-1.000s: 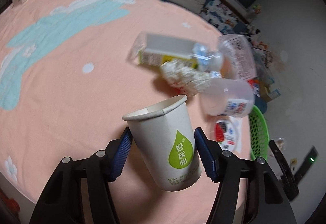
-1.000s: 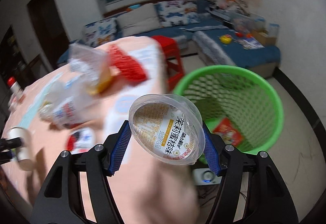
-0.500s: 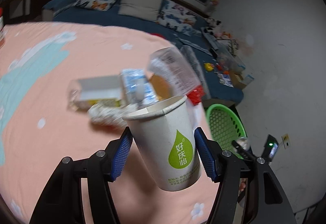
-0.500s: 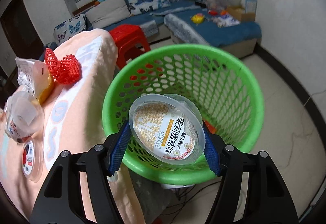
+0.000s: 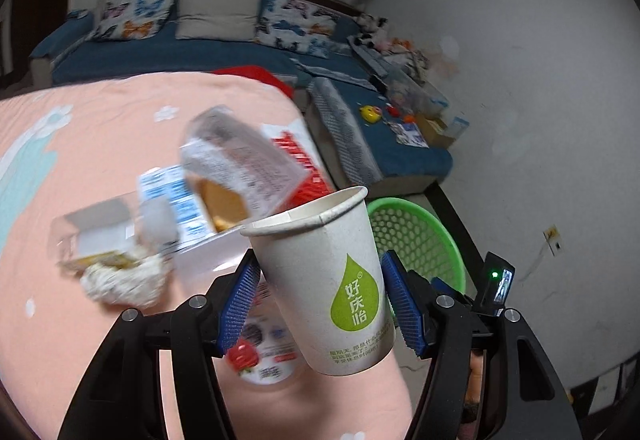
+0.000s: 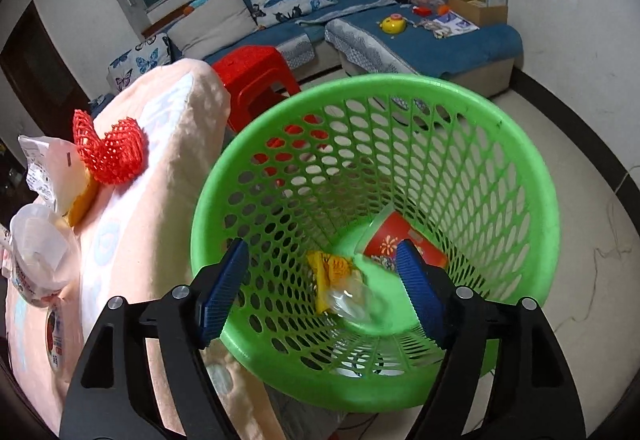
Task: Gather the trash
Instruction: 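Drop the clear lid into the green basket by opening the right tool, then lower the white paper cup into the green basket and open the left tool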
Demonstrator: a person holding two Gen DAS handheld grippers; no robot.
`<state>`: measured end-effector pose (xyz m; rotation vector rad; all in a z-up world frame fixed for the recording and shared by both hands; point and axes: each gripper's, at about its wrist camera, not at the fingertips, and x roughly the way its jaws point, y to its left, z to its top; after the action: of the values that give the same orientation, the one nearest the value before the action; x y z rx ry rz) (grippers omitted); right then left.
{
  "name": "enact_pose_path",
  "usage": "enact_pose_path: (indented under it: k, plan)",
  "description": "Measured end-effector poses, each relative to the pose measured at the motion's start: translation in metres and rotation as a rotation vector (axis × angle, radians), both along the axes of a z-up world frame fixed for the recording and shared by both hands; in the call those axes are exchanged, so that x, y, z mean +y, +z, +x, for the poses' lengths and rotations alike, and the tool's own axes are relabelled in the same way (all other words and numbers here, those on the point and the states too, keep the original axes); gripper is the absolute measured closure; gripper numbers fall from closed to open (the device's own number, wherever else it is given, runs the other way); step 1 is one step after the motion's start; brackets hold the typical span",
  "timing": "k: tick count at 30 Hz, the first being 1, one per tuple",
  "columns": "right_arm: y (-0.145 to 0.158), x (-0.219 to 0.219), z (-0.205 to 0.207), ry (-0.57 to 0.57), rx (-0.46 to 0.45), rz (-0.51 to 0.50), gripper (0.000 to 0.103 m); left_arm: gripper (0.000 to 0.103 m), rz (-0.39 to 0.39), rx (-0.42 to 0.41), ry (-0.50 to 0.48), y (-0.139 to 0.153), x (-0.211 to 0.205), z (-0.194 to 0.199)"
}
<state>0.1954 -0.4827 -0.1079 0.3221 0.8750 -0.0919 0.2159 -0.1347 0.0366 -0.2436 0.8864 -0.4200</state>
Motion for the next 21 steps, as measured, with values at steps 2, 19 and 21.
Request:
enact_pose_path:
  k: [2,19,21]
  plan:
    - [0.004,0.0,-0.002,0.003,-0.005,-0.016,0.027,0.042,0.006,-0.007,-0.028,0.001,-0.015,0.006]
    - [0.032,-0.034,-0.084,-0.09,-0.091,-0.139,0.026,0.041,0.102,0.036,-0.298,-0.046,-0.176,0.06]
    - [0.032,-0.038,-0.089,-0.101,-0.093,-0.132,0.026,0.04,0.122,0.059,-0.315,-0.059,-0.19,0.066]
